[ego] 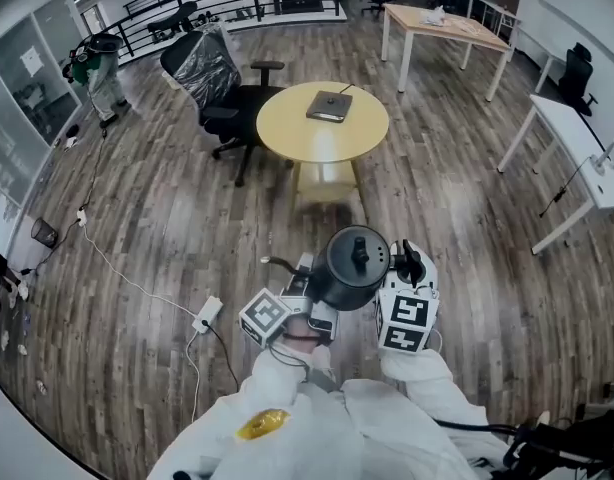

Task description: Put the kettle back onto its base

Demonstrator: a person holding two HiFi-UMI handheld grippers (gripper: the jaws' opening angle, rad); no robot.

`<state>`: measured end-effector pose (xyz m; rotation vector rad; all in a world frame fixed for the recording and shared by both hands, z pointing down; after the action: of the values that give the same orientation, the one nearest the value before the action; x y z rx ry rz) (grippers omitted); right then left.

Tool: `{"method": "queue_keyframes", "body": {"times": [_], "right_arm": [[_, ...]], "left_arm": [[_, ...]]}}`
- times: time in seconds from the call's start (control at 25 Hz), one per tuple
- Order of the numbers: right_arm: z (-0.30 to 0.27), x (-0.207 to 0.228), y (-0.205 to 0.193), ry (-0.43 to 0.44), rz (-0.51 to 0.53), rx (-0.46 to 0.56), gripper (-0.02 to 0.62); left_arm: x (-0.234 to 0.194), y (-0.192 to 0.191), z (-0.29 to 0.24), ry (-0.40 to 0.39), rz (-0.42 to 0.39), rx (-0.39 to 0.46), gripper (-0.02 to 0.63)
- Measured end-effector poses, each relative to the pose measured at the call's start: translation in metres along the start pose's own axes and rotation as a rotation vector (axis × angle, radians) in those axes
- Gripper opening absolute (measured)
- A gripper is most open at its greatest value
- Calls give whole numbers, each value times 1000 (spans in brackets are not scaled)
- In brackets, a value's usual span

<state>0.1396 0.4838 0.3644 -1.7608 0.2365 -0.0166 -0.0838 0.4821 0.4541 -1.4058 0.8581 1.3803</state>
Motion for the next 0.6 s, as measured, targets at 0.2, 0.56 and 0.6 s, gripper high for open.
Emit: {"method": "queue_keyframes", "body": {"times": [0.2, 0.56, 0.6], "right_arm": [[-48, -12, 17, 1, 3, 5, 52], [-121, -20, 31, -24, 3, 6, 52], [-127, -21, 32, -28, 2, 7, 52]], "left_arm": [[-4, 36, -39, -6, -1, 6, -5], [-20, 76, -105, -11, 10, -16, -5], [-21, 79, -111, -13, 12, -20, -5]]}}
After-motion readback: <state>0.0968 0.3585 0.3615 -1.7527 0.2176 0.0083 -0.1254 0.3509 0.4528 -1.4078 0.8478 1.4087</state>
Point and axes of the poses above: the fingertips, and each gripper's own axes: z backward along the fingers, x to its right, y out of its top, the point moved 10 cm from there along z, backward along the fingers
